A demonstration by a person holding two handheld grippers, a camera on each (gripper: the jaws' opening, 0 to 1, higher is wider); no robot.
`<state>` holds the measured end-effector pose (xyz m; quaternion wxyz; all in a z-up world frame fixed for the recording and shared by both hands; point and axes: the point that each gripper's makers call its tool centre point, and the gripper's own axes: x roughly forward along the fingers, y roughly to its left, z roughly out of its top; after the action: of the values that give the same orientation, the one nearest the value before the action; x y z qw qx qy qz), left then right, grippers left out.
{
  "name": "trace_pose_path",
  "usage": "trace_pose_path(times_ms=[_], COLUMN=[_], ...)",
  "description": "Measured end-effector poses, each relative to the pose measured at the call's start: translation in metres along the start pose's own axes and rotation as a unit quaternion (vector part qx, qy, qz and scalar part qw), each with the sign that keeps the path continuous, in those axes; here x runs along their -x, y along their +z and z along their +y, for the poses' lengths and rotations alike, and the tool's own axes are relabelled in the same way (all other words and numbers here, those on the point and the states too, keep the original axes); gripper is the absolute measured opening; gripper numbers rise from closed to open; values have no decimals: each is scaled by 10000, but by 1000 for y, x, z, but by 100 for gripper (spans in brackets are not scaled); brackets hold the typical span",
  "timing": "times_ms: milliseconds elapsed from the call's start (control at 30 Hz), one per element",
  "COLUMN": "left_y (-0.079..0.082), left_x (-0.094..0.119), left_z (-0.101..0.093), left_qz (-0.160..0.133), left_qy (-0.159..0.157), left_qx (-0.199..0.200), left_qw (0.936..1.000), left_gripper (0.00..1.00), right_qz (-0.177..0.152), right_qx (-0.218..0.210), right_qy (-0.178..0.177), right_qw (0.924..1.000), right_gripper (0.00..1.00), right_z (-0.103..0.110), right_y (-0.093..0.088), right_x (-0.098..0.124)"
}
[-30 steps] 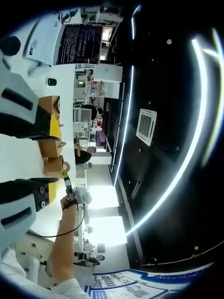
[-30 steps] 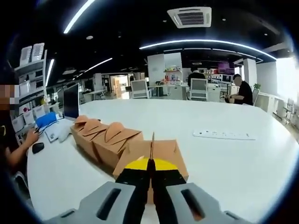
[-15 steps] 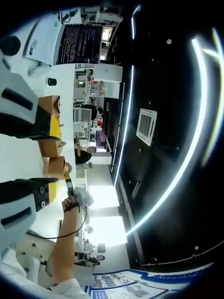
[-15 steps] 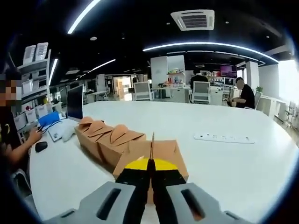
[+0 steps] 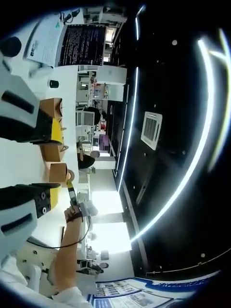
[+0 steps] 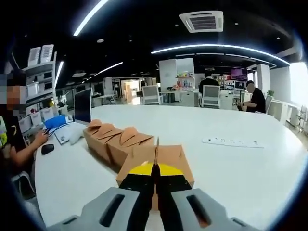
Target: Pick up one paper box from the group, open the paper box, and remove the item inside
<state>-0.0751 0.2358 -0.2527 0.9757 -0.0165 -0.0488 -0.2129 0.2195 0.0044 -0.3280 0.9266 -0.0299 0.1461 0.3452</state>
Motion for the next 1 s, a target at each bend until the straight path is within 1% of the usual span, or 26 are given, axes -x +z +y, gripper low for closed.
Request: trace_pose_path(times_ms=[233, 333, 500, 567, 767, 1000], left_y=[-1, -1, -1, -1, -3, -4], left_x=[-1, -1, -1, -1, -3, -3], left_z=[-1, -1, -1, -2, -4, -7], left_qz=[17, 18, 22, 27, 67, 92], left_qy=[-19, -18, -25, -33, -88, -146], left_qx=[-3, -1, -5, -8, -18, -40], left_qw=[10000, 10000, 10000, 10000, 9999, 9998], left_gripper=[33, 33, 33, 33, 33, 34], right_qz=[-6, 2, -2, 4, 15, 31], right_qx=[50, 66, 91, 101, 101, 144], right_qy=[97, 115, 138, 154, 219, 380], right_qw=[9999, 9999, 9999, 9998, 9997, 9992], right_gripper=[3, 3, 3, 3, 3, 3], right_z=[3, 6, 3, 6, 5, 17], right_y=[0, -2, -3, -4, -8, -12], right_x=[4, 8, 12, 13, 18, 24])
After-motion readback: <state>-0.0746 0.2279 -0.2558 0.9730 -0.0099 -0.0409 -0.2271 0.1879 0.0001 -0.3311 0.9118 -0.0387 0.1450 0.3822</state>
